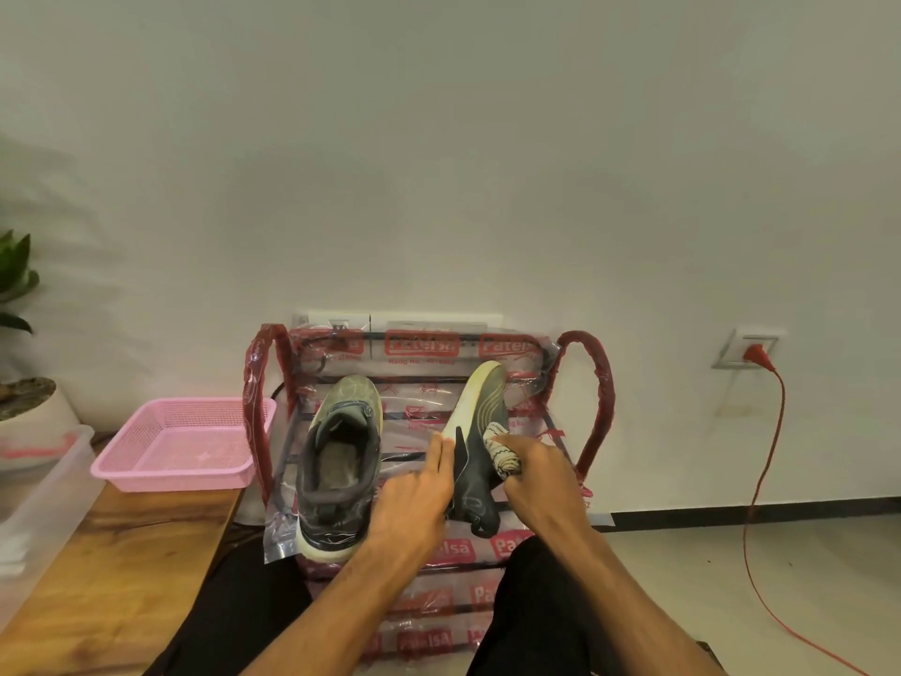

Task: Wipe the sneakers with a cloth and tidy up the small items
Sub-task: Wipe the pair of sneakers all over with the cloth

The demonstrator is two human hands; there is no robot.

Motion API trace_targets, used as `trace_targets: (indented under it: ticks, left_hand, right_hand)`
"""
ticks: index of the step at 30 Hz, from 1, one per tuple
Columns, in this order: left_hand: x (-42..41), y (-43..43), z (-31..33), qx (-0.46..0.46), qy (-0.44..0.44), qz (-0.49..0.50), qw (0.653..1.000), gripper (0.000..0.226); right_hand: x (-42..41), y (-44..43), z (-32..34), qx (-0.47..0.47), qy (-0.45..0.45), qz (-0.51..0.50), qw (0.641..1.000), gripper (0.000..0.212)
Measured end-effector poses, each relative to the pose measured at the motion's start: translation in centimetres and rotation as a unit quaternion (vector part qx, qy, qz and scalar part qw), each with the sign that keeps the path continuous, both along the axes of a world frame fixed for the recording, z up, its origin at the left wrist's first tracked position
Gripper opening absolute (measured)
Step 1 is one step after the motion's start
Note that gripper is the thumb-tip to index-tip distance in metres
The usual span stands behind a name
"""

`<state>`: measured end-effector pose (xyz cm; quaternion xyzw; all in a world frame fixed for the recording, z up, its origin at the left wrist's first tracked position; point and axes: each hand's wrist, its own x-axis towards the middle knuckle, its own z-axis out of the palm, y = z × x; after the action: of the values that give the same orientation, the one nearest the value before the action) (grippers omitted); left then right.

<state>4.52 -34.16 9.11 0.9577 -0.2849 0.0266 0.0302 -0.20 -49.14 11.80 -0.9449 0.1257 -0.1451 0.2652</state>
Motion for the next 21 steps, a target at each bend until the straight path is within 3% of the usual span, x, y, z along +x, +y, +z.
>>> trace_targets:
  ticks: [11,16,21]
  left_hand:
    - [0.6,0.0,5.9,-0.049,0.006,-0.055,0.997,0.077]
    - [-1.2,-0.8,4.2,-0.051,-0.012,-0.094,0.994,0.081]
    - [-2.5,-2.3,0.7,-0.017,-0.041,-0.143,0.989,0.083]
  right_hand:
    - [1.2,-0.7,2.0,0.0,-0.043,-0.01,0.999,0.045]
    - [1.2,-1.3,1.9,0.021,-0.027,-0.026,0.999,0.028]
    - [0.8,-1.7,0.8,0.031,0.006,-0.009,0.999,0.03]
